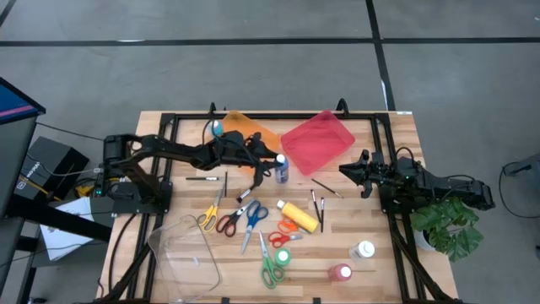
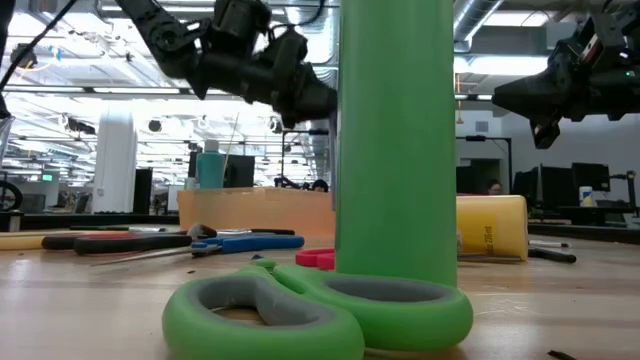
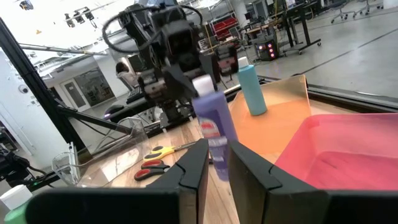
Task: Pick & Place Paint Supplies
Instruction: Put the blue paint bottle into the orange bin
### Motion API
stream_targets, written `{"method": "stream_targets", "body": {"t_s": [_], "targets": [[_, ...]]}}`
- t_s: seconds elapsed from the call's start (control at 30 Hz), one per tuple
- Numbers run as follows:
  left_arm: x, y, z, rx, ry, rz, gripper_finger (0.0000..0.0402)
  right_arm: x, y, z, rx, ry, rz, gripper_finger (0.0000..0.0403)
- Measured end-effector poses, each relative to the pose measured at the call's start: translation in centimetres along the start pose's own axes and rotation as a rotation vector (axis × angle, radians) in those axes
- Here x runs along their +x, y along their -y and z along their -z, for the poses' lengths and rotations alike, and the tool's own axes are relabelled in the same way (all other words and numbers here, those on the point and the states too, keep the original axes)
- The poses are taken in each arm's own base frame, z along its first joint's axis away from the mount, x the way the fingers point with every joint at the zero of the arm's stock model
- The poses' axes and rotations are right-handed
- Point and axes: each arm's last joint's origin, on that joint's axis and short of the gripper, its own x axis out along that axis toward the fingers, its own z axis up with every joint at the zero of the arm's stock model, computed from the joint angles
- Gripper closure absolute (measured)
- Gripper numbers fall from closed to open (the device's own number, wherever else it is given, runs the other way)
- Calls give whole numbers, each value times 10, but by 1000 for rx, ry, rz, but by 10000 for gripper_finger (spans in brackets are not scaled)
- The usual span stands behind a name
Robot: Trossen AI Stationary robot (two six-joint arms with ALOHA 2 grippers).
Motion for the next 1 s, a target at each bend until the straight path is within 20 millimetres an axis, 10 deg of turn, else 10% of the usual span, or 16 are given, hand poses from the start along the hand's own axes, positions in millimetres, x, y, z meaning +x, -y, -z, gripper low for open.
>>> {"method": "stream_targets", "body": {"t_s": [0.3,0.6,1.0], "targets": [[-31,4,-43,-5,138,-40,295,0,0,0,0,0,0,346],[-76,1,-77,81,199,-451,295,0,0,0,1,0,0,346],[-116,-67,-57,-21,148,-714,294,0,0,0,1,0,0,346]]}}
